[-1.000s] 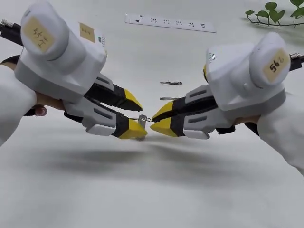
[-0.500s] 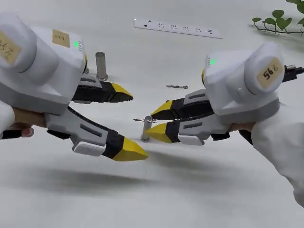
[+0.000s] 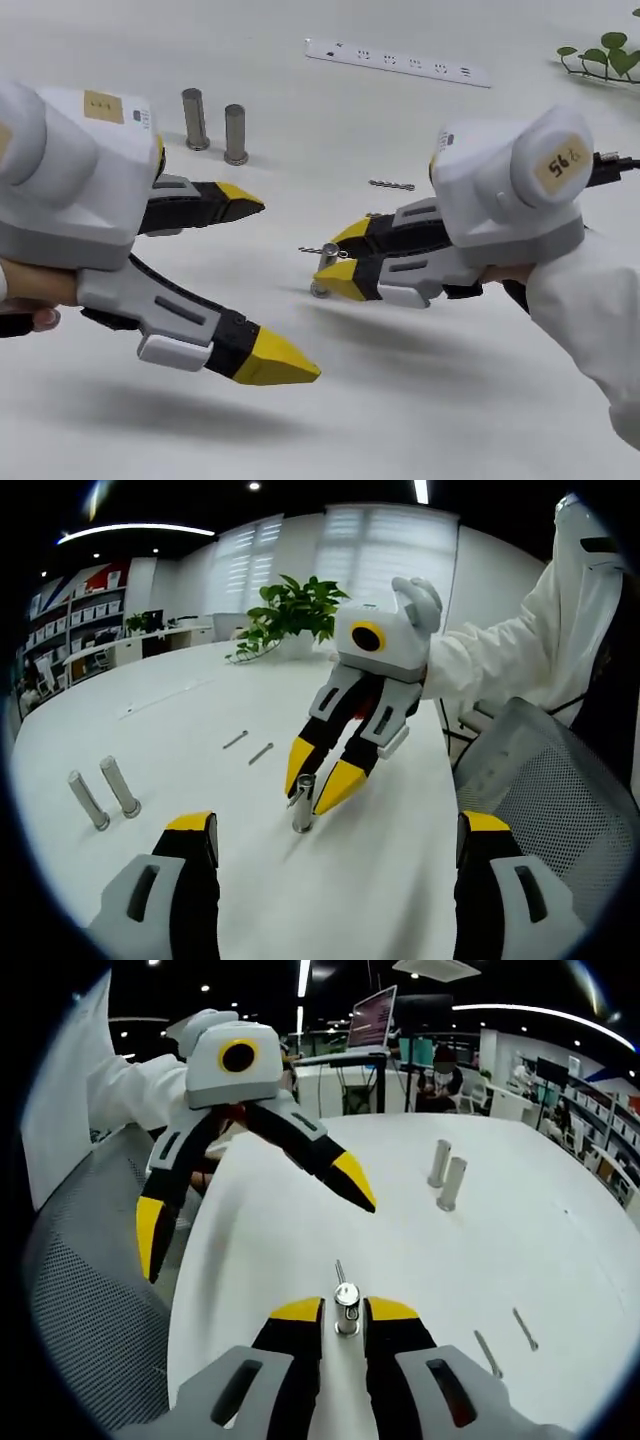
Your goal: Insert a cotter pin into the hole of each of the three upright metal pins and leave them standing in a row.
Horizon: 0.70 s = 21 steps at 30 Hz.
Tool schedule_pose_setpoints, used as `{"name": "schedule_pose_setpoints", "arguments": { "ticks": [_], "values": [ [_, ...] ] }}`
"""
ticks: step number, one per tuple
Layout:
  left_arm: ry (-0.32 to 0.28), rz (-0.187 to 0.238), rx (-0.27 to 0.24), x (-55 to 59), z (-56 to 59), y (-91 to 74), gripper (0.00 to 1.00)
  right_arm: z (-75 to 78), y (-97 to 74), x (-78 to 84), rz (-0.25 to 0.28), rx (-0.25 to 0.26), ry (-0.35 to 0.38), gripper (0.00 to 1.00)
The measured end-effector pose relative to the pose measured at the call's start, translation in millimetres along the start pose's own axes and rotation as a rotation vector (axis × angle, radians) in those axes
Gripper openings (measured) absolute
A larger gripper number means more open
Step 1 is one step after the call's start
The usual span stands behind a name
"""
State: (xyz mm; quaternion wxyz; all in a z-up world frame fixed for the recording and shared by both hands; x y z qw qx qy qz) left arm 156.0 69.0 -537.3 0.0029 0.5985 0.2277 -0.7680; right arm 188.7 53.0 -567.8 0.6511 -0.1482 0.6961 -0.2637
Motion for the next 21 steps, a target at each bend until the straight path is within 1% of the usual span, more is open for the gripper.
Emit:
{"name": "schedule_pose_setpoints", "arguments": {
  "ticks": [1,2,5,9,11,14,15,17,21],
  "values": [
    [0.0,0.0,-0.001,0.2,-0.3,-0.2,0.99,-0.2,0.2,0.1,0.0,-0.002,0.0,0.1],
    [-0.002,-0.006,-0.005,2.9,-2.2,-3.0,0.99,-0.7,0.9,0.6,0.0,-0.004,0.005,0.09],
    [-0.003,-0.004,-0.006,3.0,-2.1,-3.6,0.99,-0.5,1.7,1.4,-0.002,-0.003,0.001,0.07],
    [-0.003,0.006,-0.008,0.9,-1.8,-3.4,0.99,1.8,2.2,1.6,-0.002,0.008,0.0,0.05],
    [-0.003,0.003,-0.008,1.0,-1.5,-3.4,0.99,1.8,1.9,1.9,-0.008,0.008,-0.005,0.04],
    [-0.002,-0.005,-0.013,3.6,-2.6,-6.1,0.99,3.4,2.2,1.5,-0.008,0.024,-0.003,0.04],
    [-0.002,-0.007,-0.017,4.3,-3.3,-6.9,0.99,4.3,2.3,1.0,-0.008,0.03,-0.003,0.04],
    [0.027,-0.032,-0.061,8.7,-10.9,-11.2,0.99,5.7,2.3,-1.3,-0.003,0.034,-0.001,0.04],
    [0.012,-0.026,-0.078,10.2,-14.7,-18.3,0.99,8.3,5.3,-12.0,0.008,0.026,-0.012,0.04]
  ]
}}
Point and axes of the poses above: the centre of the closed fingertips' face, and the gripper's own axes: y roughly forward along the fingers, z roughly to its right, x roughly out of its underside, the point moved 1 cm from there along -y, roughly backward along the fingers, and after that the axes turned 6 degrees about z, right-handed, at the moved point
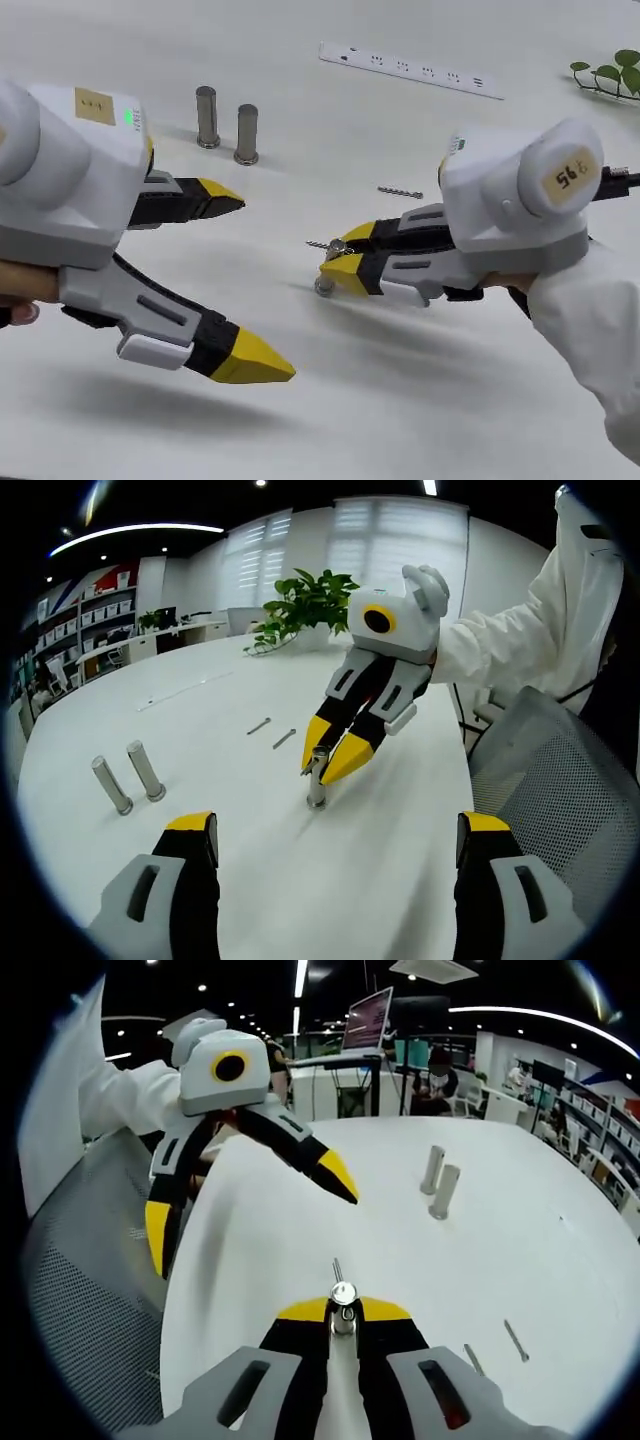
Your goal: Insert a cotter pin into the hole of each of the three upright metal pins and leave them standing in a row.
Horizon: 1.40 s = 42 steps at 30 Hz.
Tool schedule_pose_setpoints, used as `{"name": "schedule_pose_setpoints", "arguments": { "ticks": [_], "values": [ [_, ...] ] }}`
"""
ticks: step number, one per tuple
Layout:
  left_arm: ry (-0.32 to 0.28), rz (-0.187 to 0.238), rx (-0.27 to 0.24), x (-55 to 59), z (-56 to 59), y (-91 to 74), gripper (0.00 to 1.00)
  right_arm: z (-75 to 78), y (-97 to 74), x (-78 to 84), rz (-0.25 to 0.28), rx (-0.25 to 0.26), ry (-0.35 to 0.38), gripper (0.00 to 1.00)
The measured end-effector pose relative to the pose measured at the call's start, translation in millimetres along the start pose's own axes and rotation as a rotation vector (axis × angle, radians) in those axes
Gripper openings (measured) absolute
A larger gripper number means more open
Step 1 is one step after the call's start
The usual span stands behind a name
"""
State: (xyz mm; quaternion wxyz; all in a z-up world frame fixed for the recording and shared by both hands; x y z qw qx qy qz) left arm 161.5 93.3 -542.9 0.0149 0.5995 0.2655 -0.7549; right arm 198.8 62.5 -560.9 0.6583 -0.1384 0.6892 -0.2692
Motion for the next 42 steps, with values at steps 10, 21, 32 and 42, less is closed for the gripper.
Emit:
{"name": "schedule_pose_setpoints", "arguments": {
  "ticks": [10,21,32,42],
  "values": [
    [-0.014,0.008,-0.058,0.5,-10.2,-17.9,0.98,6.3,23.3,-19.3,0.005,-0.031,-0.043,0.04],
    [-0.032,0.018,-0.081,1.8,-13.4,-24.5,0.99,6.1,46.3,-27.5,0.013,-0.053,-0.053,0.04],
    [-0.051,0.062,-0.112,-2.8,-17.0,-26.8,0.99,5.9,50.5,-22.1,0.005,-0.063,-0.046,0.04],
    [-0.05,0.037,-0.106,3.2,-13.7,-23.8,0.99,4.0,51.4,-23.7,0.009,-0.07,-0.049,0.05]
  ]
}}
Point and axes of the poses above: the centre of the closed fingertips' face, and the gripper's own axes: y roughly forward along the fingers, z roughly to its right, x roughly out of its underside, the point moved 1 cm from there along -y, roughly backward along the fingers, and after that the axes turned 6 degrees about z, right-handed, at the moved point
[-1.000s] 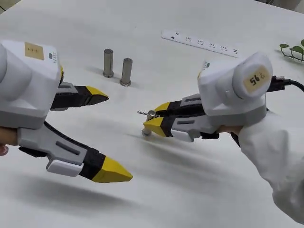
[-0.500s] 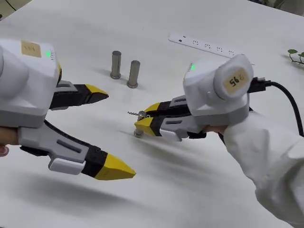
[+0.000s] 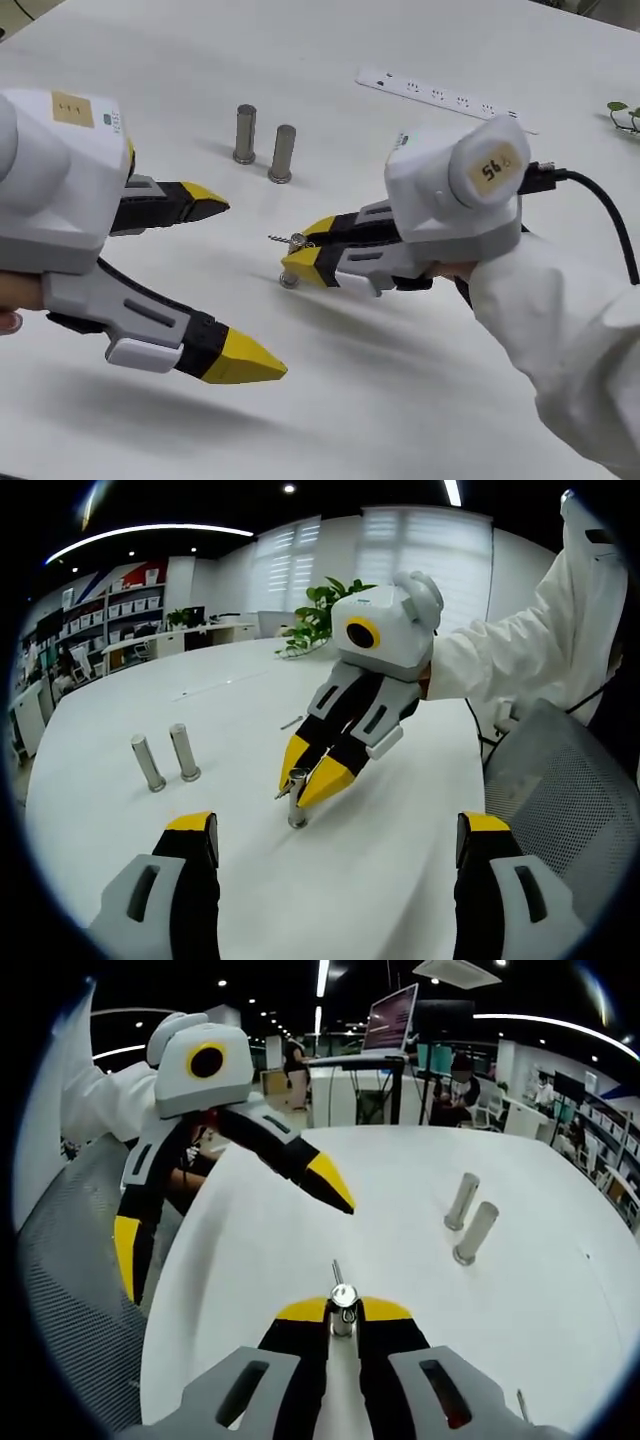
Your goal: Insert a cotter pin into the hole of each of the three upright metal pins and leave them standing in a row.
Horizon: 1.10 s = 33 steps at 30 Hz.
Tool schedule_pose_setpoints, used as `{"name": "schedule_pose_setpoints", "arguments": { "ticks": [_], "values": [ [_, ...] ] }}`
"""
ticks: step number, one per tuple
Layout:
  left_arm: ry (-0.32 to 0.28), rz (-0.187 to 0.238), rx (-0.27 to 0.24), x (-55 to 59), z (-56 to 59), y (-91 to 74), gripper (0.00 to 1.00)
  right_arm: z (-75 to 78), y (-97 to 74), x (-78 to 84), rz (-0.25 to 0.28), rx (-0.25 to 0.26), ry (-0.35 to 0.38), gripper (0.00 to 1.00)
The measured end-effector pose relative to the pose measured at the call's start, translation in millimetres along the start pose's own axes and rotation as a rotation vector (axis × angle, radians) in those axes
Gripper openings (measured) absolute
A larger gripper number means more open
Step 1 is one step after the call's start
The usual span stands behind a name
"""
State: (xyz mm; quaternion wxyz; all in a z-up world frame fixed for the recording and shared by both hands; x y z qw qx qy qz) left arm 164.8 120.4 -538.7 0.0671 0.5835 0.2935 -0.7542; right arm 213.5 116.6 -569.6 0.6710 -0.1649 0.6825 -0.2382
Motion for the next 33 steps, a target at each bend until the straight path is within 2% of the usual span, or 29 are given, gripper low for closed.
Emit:
{"name": "schedule_pose_setpoints", "arguments": {
  "ticks": [5,6,9,11,14,17,20,22,25,27,28,33],
  "values": [
    [-0.015,-0.001,-0.005,3.0,-0.9,-3.1,0.99,1.1,-5.9,-3.8,-0.003,0.029,0.006,0.2],
    [-0.018,-0.001,-0.006,3.1,-1.4,-4.7,0.99,3.0,-11.1,-5.1,-0.009,0.053,0.021,0.21],
    [-0.033,0.014,-0.007,-0.1,-2.8,-8.9,0.99,2.7,-24.0,-10.7,0.014,0.072,0.032,0.27],
    [-0.039,0.035,-0.009,-4.9,-1.9,-11.0,0.99,4.3,-35.8,-14.4,0.03,0.105,0.06,0.34],
    [-0.046,0.035,-0.021,-4.6,-3.0,-14.8,0.99,6.1,-52.6,-16.9,0.06,0.15,0.096,0.46],
    [-0.054,0.035,-0.026,-5.7,0.7,-17.6,0.99,4.4,-67.3,-16.6,0.074,0.179,0.119,0.48],
    [-0.064,0.043,-0.033,-3.3,-7.7,-25.9,0.99,1.1,-79.5,-14.4,0.08,0.207,0.137,0.52],
    [-0.07,0.054,-0.038,-5.0,-8.5,-29.0,0.99,-0.8,-86.5,-13.5,0.1,0.226,0.18,0.57],
    [-0.076,0.058,-0.045,-6.2,-9.4,-32.9,0.99,-1.6,-93.7,-22.9,0.19,0.272,0.226,0.69],
    [-0.077,0.059,-0.05,-8.7,-6.0,-33.0,0.99,-3.2,-95.9,-22.2,0.186,0.28,0.234,0.82],
    [-0.079,0.06,-0.052,-9.2,-6.0,-34.5,0.99,-3.6,-97.2,-21.4,0.184,0.288,0.242,0.85],
    [-0.088,0.071,-0.074,-12.0,-10.1,-45.1,0.99,-9.1,-104.5,-15.9,0.179,0.311,0.277,0.92]
  ]
}}
Point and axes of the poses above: the centre of the closed fingertips' face, and the gripper's own axes: y roughly forward along the fingers, z roughly to its right, x roughly out of its underside, the point moved 1 cm from there along -y, roughly backward along the fingers, and after that the axes turned 6 degrees about z, right-handed, at the moved point
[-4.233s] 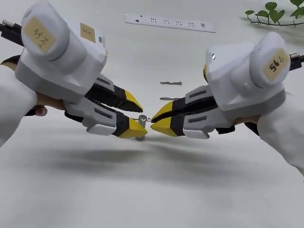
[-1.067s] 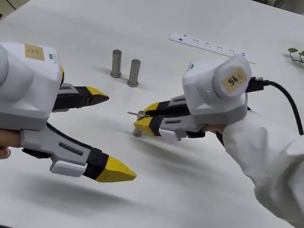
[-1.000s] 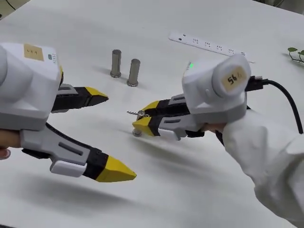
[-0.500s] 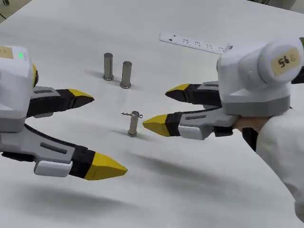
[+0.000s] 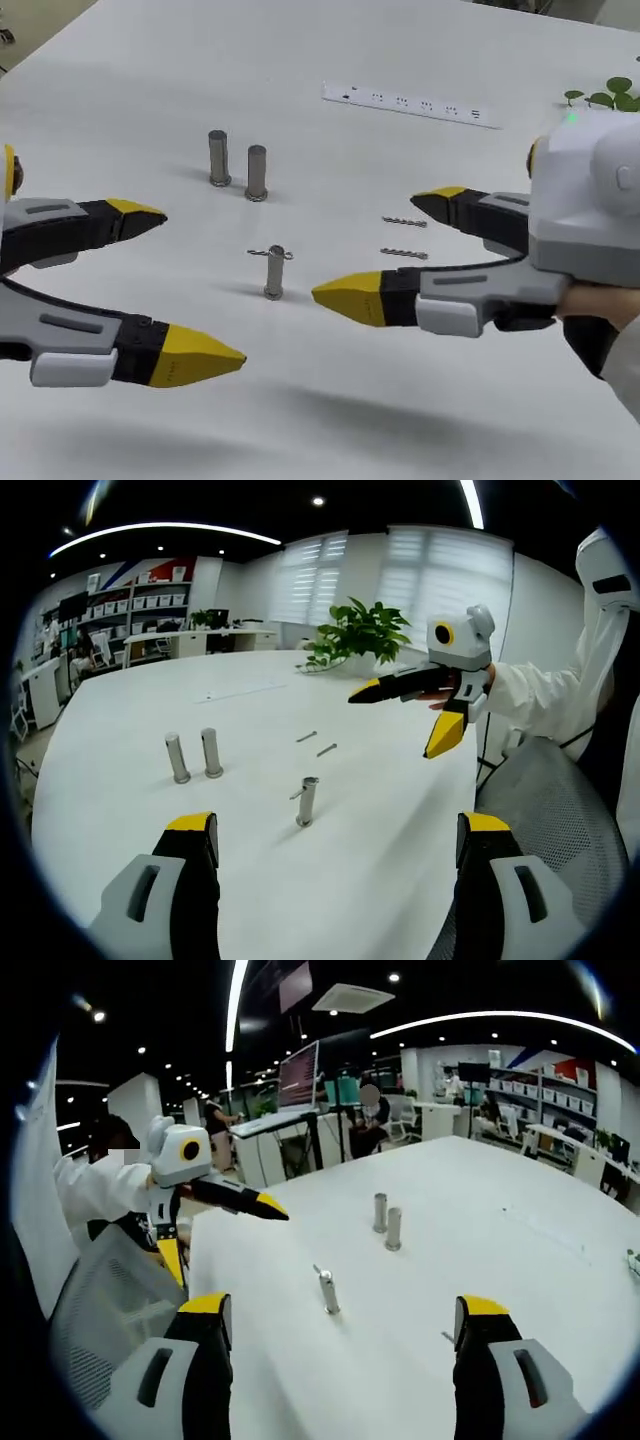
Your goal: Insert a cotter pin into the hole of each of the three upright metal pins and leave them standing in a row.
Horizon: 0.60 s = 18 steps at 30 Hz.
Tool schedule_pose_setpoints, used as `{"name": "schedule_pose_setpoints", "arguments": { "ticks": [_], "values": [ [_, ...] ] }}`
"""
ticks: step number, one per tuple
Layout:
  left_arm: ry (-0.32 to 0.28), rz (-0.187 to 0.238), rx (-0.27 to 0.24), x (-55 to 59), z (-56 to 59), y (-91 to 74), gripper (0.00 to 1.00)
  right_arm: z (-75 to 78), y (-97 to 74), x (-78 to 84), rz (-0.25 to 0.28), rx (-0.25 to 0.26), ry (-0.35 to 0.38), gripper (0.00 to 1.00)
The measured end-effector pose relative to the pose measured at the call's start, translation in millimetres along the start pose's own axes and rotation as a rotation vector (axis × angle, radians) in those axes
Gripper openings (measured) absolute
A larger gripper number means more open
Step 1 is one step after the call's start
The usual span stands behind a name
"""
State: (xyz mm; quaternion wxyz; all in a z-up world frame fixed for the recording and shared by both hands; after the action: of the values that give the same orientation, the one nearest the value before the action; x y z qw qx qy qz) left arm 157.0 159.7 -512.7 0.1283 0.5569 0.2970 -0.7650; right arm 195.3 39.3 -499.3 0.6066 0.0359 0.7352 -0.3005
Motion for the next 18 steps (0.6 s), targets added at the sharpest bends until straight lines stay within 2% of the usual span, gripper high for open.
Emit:
{"name": "schedule_pose_setpoints", "arguments": {
  "ticks": [2,5,13,18],
  "values": [
    [0.006,-0.009,-0.016,1.1,-4.0,-5.3,0.99,-1.2,-6.5,3.2,0.0,0.011,0.011,0.93],
    [0.011,-0.038,-0.03,5.8,-8.3,-10.7,0.99,-2.1,-14.1,3.7,0.027,0.029,0.025,0.92],
    [-0.032,-0.03,-0.055,6.5,-13.7,-16.8,0.99,-3.8,-26.5,8.9,0.04,0.055,0.076,0.95],
    [-0.036,-0.046,-0.056,9.0,-16.2,-15.7,0.99,-5.3,-27.7,12.2,0.025,0.066,0.088,0.98]
  ]
}}
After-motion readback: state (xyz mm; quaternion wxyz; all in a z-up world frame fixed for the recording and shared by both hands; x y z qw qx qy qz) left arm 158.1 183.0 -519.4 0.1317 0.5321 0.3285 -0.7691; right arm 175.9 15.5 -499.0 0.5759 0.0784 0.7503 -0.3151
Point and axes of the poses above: the centre of the closed fingertips' face, and the gripper's own axes: y roughly forward along the fingers, z roughly to its right, x roughly out of its underside, the point moved 1 cm from there along -y, roughly backward along the fingers, and after that the axes turned 6 degrees about z, right-handed, at the moved point
